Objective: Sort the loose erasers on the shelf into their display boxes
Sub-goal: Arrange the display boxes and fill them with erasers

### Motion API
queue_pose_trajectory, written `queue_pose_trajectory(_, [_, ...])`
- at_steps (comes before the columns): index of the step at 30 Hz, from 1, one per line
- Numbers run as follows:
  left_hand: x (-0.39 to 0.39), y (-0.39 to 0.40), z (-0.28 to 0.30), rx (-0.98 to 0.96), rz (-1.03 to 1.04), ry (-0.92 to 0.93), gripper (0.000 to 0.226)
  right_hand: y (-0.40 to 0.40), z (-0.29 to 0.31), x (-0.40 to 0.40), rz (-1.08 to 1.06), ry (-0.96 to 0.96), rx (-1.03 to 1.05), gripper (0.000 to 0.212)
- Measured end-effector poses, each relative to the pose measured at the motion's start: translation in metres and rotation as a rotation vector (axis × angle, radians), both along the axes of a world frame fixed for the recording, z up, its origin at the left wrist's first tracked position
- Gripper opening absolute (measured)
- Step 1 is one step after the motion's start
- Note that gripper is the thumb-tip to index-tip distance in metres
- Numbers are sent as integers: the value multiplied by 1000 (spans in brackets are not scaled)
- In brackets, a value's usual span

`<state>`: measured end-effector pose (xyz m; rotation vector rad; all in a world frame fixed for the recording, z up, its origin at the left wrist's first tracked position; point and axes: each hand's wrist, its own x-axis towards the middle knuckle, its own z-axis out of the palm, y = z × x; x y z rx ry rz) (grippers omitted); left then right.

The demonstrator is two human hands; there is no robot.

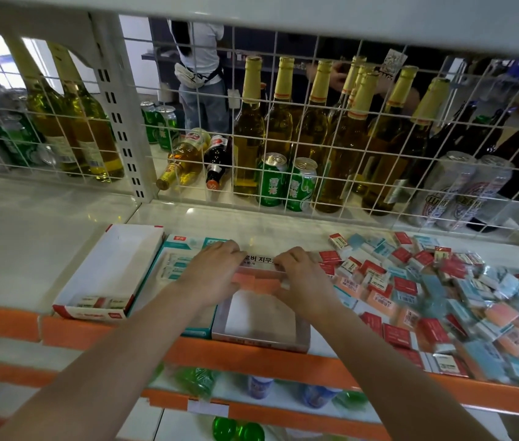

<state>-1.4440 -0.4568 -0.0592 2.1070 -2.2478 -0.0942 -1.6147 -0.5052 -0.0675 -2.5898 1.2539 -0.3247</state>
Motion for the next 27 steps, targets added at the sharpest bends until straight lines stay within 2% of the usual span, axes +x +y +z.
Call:
queue_pose_trajectory(5, [-4,3,4,-21,40,118,49,-1,6,-14,-78,-83,48,40])
queue_pose_trajectory(10, [-31,1,14,-45,16,233,38,-5,21,-61,-207,-157,54,34])
queue_pose_trajectory(18, [-109,-19,23,-31,-134,324,24,1,32,-140,-404,-112,101,27])
queue_pose_trajectory(23, [-141,-28,17,32,-198,319,27,8,28,-172,-509,-84,158,30])
queue_pose_trajectory(27, [-157,-35,11,62,-203,342,29,12,28,-190,-515,-94,189,32])
